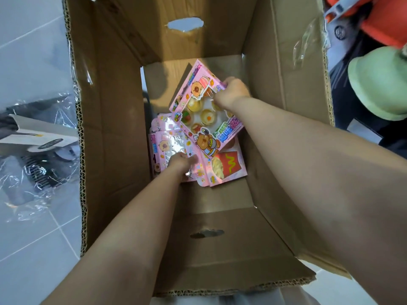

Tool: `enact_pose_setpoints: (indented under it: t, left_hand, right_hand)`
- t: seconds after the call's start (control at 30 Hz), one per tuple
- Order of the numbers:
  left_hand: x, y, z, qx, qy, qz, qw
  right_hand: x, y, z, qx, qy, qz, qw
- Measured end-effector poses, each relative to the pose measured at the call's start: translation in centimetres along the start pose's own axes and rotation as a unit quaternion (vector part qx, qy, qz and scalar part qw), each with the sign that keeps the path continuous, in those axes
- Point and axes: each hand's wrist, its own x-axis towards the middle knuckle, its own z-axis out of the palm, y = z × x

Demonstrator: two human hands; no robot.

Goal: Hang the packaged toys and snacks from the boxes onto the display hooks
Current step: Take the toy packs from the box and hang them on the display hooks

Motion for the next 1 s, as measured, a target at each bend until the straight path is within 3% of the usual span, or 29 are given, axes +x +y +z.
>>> enact_pose_setpoints:
  t: [0.27,0.53,0.73,0.9,1.0]
  left_hand:
    - [-5.8,3.8,-1.3,0.127,0.095,0.094,0.983]
    - [-27.2,9.9,-9.9,0.174,0.154,0.129,0.964]
    - [-45.9,16.5,-15.5,0.188,0.194,0.26,0.927]
    - [-56.5,20.2,-17.8,0.221,0.197,0.388,0.873]
    - [-61.6,21.8,-18.2,0.178,0.191,0.467,0.845]
  right_hand:
    - [-4.8,-1.4,-2.2,0.111,0.005,-0.039,0.993]
    - [-20.3,-9.3,-14.5,0.246,0.039,-0.052,0.967]
    - [-34.8,-13.3,-27.2,0.286,0.116,-0.065,0.949]
    - [-45.6,-12.5,-33.4,0.284,0.194,-0.071,0.936]
    - [-52.6,-12.1,-36.4,0.315,0.252,-0.069,0.913]
